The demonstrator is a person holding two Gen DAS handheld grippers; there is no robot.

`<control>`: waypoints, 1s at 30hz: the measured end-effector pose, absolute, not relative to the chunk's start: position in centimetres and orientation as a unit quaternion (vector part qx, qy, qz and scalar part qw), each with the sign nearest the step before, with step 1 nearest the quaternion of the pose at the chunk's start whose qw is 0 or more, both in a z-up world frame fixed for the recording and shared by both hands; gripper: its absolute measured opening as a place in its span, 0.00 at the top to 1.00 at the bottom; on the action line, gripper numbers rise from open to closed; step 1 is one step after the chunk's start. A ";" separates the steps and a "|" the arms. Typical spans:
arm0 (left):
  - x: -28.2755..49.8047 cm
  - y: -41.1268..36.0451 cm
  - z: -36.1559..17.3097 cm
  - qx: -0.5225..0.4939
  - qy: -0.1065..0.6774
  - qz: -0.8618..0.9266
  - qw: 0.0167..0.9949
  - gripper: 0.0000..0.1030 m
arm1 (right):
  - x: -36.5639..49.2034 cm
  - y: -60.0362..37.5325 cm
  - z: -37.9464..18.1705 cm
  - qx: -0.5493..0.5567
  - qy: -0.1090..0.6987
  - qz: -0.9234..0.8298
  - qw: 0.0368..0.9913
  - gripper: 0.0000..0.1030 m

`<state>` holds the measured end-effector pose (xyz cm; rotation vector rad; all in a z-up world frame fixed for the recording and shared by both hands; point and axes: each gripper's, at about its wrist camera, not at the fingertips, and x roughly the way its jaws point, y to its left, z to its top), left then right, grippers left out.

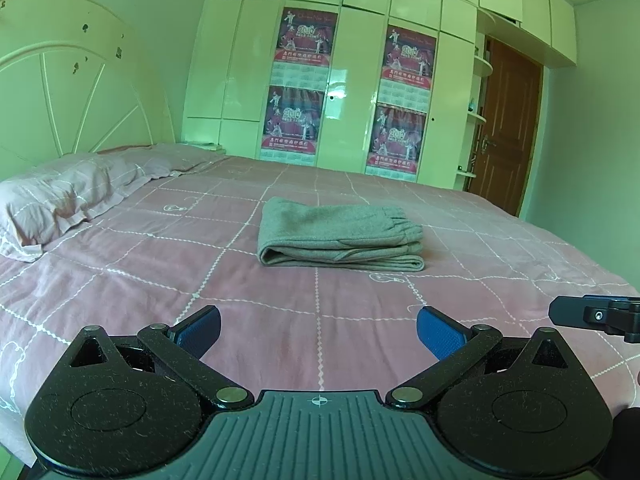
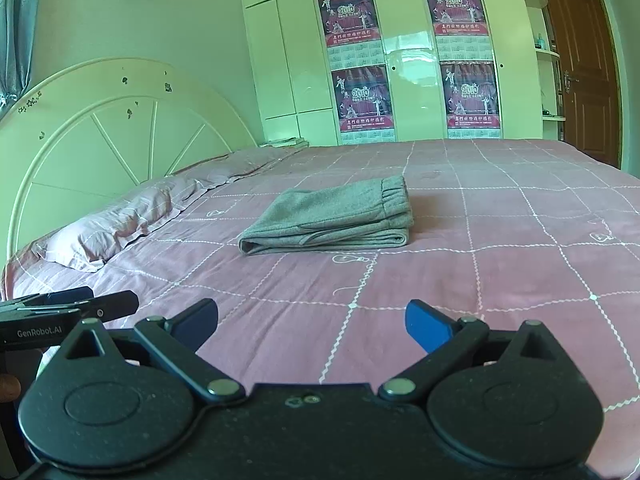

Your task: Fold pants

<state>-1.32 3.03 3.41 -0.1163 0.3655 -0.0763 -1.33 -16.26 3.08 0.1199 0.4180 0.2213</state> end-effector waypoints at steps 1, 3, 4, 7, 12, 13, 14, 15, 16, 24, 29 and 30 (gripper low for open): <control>-1.4 3.0 3.4 -0.057 0.181 -0.039 0.981 0.00 | -1.3 -16.3 3.0 0.060 0.207 0.109 0.970 0.08; -1.4 2.9 3.4 -0.056 0.181 -0.041 0.981 0.00 | -1.3 -16.3 3.0 0.059 0.207 0.109 0.970 0.08; -1.3 2.9 3.5 -0.056 0.180 -0.042 0.981 0.00 | -1.3 -16.3 3.0 0.059 0.207 0.110 0.970 0.08; -1.5 2.7 3.5 -0.055 0.178 -0.043 0.982 0.00 | -1.4 -16.2 3.0 0.059 0.206 0.107 0.971 0.08; -1.7 2.7 3.4 -0.054 0.177 -0.046 0.982 0.00 | -1.3 -16.2 3.0 0.058 0.206 0.107 0.971 0.08; -1.7 2.7 3.4 -0.054 0.176 -0.046 0.982 0.00 | -1.3 -16.2 2.9 0.058 0.207 0.106 0.971 0.08; -1.7 2.6 3.4 -0.053 0.176 -0.047 0.982 0.00 | -1.3 -16.2 2.9 0.058 0.206 0.106 0.971 0.08; -1.7 2.6 3.4 -0.052 0.176 -0.047 0.982 0.00 | -1.3 -16.3 3.0 0.058 0.207 0.107 0.971 0.08; -1.7 2.6 3.4 -0.052 0.175 -0.047 0.982 0.00 | -1.3 -16.2 2.9 0.058 0.207 0.107 0.971 0.08; -1.9 2.5 3.5 -0.049 0.172 -0.048 0.983 0.00 | -1.3 -16.3 2.8 0.056 0.205 0.107 0.971 0.08; -2.0 2.4 3.5 -0.048 0.170 -0.049 0.983 0.00 | -1.3 -16.3 2.9 0.056 0.206 0.107 0.971 0.08; -2.0 2.4 3.5 -0.048 0.171 -0.050 0.983 0.00 | -1.3 -16.3 2.8 0.056 0.206 0.107 0.971 0.08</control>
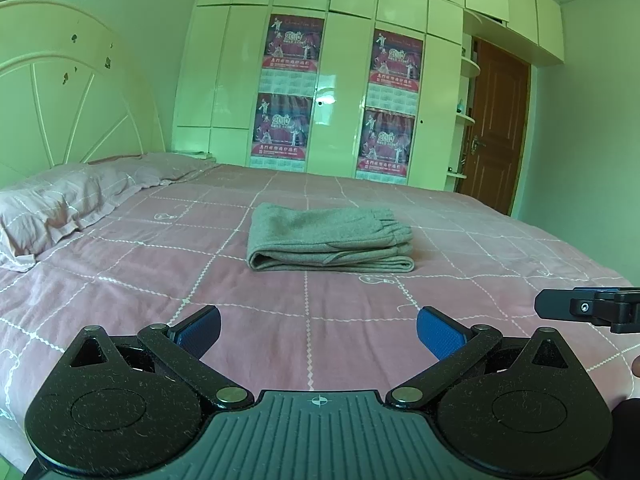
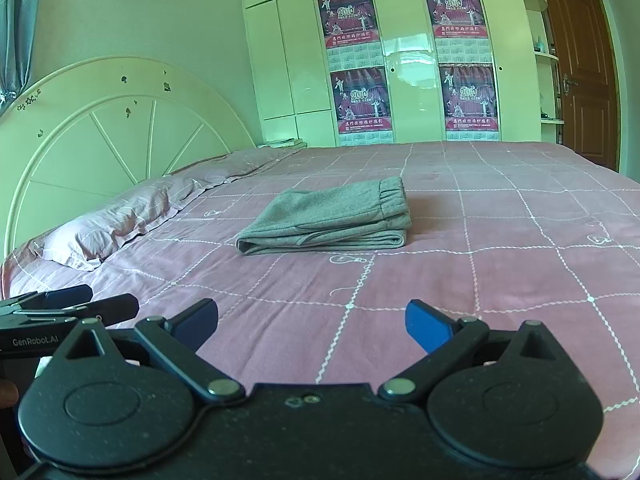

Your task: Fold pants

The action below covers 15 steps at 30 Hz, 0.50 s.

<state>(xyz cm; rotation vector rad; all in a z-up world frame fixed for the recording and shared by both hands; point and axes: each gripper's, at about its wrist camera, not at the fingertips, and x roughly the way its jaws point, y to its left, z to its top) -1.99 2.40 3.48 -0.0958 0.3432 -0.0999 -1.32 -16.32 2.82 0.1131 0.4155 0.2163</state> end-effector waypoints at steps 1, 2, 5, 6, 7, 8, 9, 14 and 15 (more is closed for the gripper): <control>-2.0 2.4 3.5 -0.047 0.170 -0.049 0.983 0.00 | -1.3 -16.3 2.9 0.056 0.206 0.106 0.971 0.08; -2.0 2.4 3.5 -0.047 0.169 -0.049 0.983 0.00 | -1.3 -16.3 2.8 0.056 0.206 0.106 0.971 0.08; -2.1 2.2 3.5 -0.046 0.168 -0.050 0.983 0.00 | -1.3 -16.3 2.8 0.055 0.205 0.106 0.971 0.08; -2.1 2.2 3.6 -0.046 0.167 -0.051 0.984 0.00 | -1.3 -16.3 2.8 0.054 0.205 0.106 0.971 0.08; -2.1 2.3 3.6 -0.046 0.166 -0.051 0.984 0.00 | -1.3 -16.3 2.8 0.055 0.206 0.106 0.971 0.08; -2.1 2.3 3.6 -0.046 0.166 -0.051 0.984 0.00 | -1.3 -16.2 2.8 0.056 0.206 0.106 0.971 0.08; -2.1 2.3 3.6 -0.046 0.166 -0.052 0.984 0.00 | -1.3 -16.2 2.8 0.055 0.206 0.105 0.971 0.08; -2.3 2.3 3.6 -0.046 0.164 -0.051 0.984 0.00 | -1.3 -16.2 2.8 0.055 0.206 0.105 0.971 0.08; -2.3 2.3 3.6 -0.046 0.164 -0.052 0.984 0.00 | -1.3 -16.3 2.8 0.055 0.207 0.105 0.971 0.08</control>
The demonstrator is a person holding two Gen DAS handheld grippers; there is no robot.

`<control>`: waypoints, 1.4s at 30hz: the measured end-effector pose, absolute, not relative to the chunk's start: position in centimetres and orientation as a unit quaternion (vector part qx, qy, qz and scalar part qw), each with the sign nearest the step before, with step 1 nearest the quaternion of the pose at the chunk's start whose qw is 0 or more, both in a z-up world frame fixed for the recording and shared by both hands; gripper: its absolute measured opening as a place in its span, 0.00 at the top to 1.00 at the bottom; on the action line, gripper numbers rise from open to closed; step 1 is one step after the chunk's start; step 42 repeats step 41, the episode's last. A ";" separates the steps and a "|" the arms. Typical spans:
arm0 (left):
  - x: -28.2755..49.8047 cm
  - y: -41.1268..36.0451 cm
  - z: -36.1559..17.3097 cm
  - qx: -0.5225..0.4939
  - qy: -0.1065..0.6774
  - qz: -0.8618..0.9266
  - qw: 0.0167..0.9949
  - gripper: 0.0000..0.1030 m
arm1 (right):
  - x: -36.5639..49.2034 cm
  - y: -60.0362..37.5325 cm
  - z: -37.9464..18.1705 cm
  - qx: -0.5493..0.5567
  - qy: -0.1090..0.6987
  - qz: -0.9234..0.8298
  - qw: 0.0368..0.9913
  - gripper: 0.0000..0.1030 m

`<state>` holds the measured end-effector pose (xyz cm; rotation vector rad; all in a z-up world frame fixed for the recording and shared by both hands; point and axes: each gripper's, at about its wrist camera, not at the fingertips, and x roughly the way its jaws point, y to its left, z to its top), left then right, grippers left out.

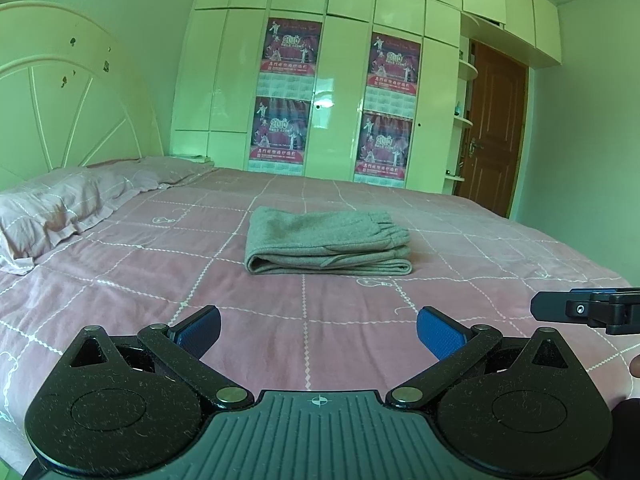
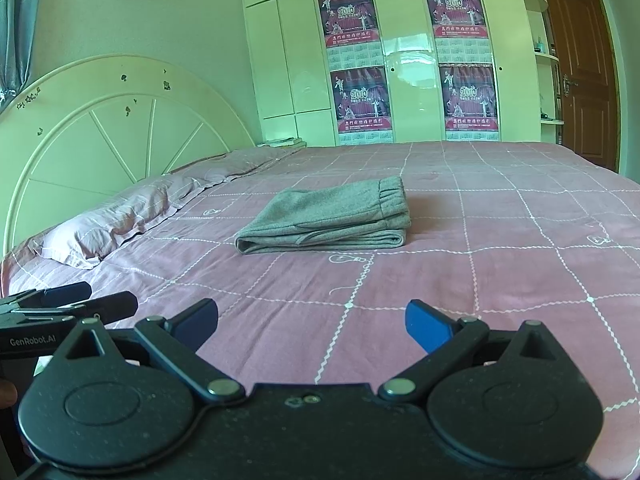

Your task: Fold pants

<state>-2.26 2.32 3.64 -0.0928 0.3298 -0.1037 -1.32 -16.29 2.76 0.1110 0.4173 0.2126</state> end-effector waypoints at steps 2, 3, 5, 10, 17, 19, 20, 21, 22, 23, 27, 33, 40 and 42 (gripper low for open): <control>-2.3 2.3 3.7 -0.045 0.162 -0.052 0.984 0.00 | -1.3 -16.2 2.8 0.055 0.206 0.106 0.971 0.08; -2.3 2.3 3.7 -0.045 0.162 -0.052 0.984 0.00 | -1.3 -16.3 2.8 0.055 0.206 0.105 0.971 0.08; -2.3 2.3 3.7 -0.044 0.161 -0.052 0.985 0.00 | -1.3 -16.3 2.8 0.056 0.206 0.105 0.971 0.08; -2.4 2.3 3.7 -0.046 0.157 -0.051 0.985 0.00 | -1.3 -16.3 2.7 0.055 0.205 0.105 0.972 0.08; -2.5 2.1 3.9 -0.044 0.154 -0.053 0.986 0.00 | -1.3 -16.3 2.7 0.055 0.205 0.104 0.972 0.08; -2.6 2.1 3.9 -0.044 0.154 -0.053 0.986 0.00 | -1.3 -16.3 2.7 0.054 0.205 0.104 0.972 0.08; -2.5 2.1 3.9 -0.045 0.154 -0.054 0.986 0.00 | -1.3 -16.3 2.7 0.055 0.205 0.104 0.972 0.08; -2.5 2.1 3.9 -0.046 0.155 -0.055 0.985 0.00 | -1.3 -16.3 2.7 0.055 0.205 0.105 0.972 0.08; -2.5 2.2 3.9 -0.047 0.155 -0.056 0.985 0.00 | -1.3 -16.2 2.7 0.055 0.205 0.104 0.972 0.08; -2.5 2.2 3.9 -0.047 0.155 -0.056 0.985 0.00 | -1.3 -16.2 2.7 0.054 0.205 0.104 0.972 0.08; -2.7 2.2 4.0 -0.046 0.146 -0.055 0.987 0.00 | -1.4 -16.3 2.8 0.055 0.200 0.102 0.973 0.08; -3.0 1.9 4.3 -0.035 0.131 -0.064 0.989 0.00 | -1.5 -16.3 2.9 0.052 0.195 0.101 0.974 0.08; -3.2 1.9 4.4 -0.039 0.126 -0.066 0.989 0.00 | -1.4 -16.4 2.9 0.051 0.196 0.100 0.974 0.08; -3.2 1.9 4.4 -0.039 0.127 -0.065 0.989 0.00 | -1.4 -16.4 2.9 0.051 0.196 0.101 0.974 0.08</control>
